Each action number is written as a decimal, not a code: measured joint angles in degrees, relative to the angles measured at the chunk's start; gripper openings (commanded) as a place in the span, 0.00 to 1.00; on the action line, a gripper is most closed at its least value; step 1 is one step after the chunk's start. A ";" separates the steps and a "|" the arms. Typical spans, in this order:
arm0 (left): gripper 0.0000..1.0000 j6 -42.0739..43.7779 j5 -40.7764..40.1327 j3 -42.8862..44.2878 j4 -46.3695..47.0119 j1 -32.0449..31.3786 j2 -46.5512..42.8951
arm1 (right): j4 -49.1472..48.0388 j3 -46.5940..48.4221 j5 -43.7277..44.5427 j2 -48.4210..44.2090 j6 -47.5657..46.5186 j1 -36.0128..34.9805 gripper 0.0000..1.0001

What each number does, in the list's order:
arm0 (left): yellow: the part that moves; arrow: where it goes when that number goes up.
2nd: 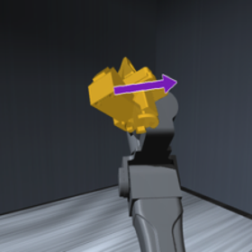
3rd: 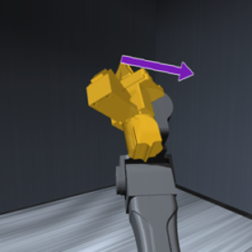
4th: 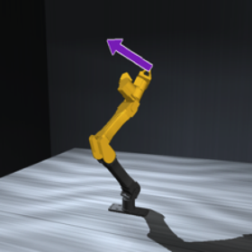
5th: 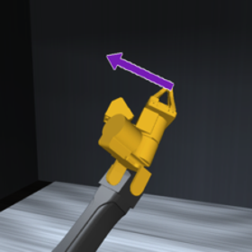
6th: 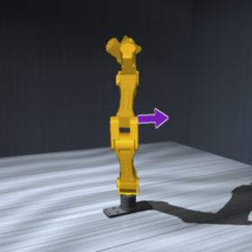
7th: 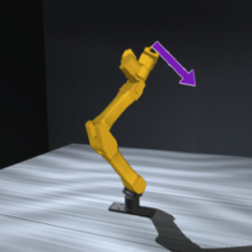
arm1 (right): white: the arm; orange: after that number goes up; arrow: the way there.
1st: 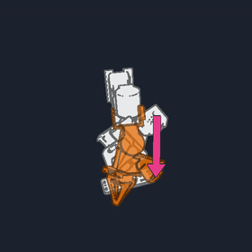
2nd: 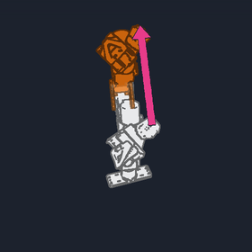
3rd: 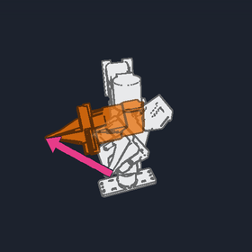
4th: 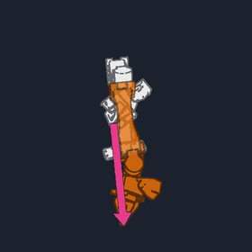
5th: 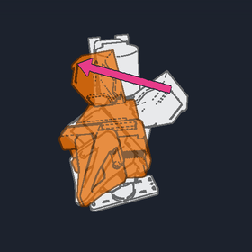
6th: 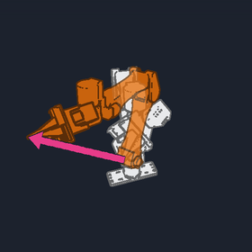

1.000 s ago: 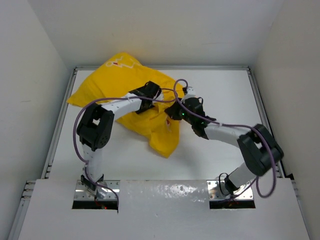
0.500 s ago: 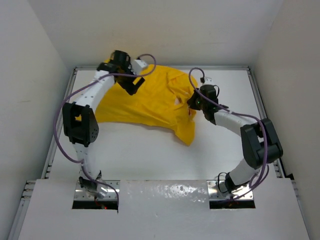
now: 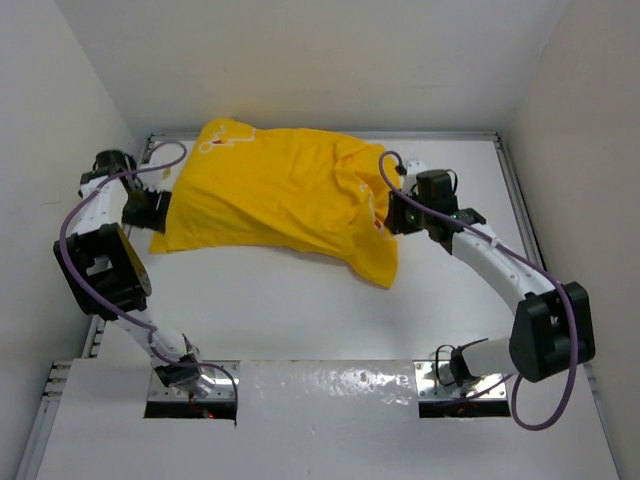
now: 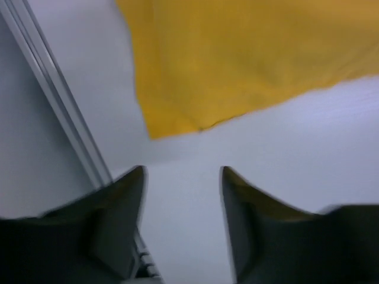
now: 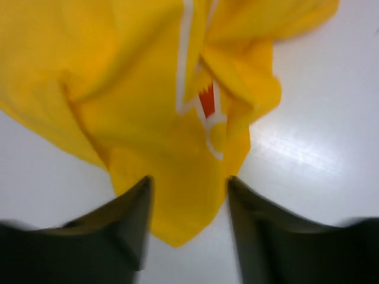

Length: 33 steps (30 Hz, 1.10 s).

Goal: Put the pillow into the pillowcase

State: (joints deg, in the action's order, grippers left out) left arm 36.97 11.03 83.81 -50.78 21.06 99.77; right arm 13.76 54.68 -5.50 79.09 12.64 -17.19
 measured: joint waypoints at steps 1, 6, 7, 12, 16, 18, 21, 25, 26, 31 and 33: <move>0.72 0.50 -1.84 -3.30 0.42 1.81 0.28 | 0.50 -2.14 -0.46 -0.22 0.46 -0.02 0.79; 1.00 1.18 -6.34 -12.76 3.80 4.02 1.81 | 0.94 -11.93 -0.55 2.69 1.97 -2.47 0.99; 1.00 1.07 -6.60 -13.55 5.16 3.96 1.97 | 0.68 -13.55 -0.44 2.89 2.38 -3.30 0.99; 1.00 -0.07 -4.70 -12.92 12.09 3.67 4.44 | -1.68 -15.78 0.61 6.05 3.80 -6.16 0.99; 0.91 -1.29 -1.38 -12.02 15.34 3.67 8.31 | -5.11 -16.04 3.89 9.46 5.86 -6.21 0.89; 0.76 -1.68 -0.96 -12.09 16.11 3.67 10.69 | -7.72 -15.82 5.22 10.56 7.13 -6.21 0.47; 0.11 -2.71 0.61 -12.57 19.19 3.67 10.58 | -10.82 -16.26 6.56 11.52 10.43 -6.21 0.00; 0.00 -3.26 8.96 -12.63 18.97 4.20 10.60 | -11.28 -18.49 7.23 8.87 13.14 -5.84 0.00; 0.00 -3.50 11.93 -12.63 17.99 4.50 10.49 | -10.25 -18.84 7.48 6.73 13.38 -5.25 0.00; 0.00 -7.74 20.83 -10.36 10.86 6.43 2.78 | -4.74 -12.61 10.01 -9.40 12.37 0.50 0.00; 0.00 -9.94 22.25 -3.78 7.06 6.64 -3.56 | -2.49 -2.89 9.62 -12.22 9.81 2.27 0.00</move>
State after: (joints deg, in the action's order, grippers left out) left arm 27.03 33.28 80.03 -43.72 27.70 96.20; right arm 11.27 51.79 4.12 66.87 22.46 -14.92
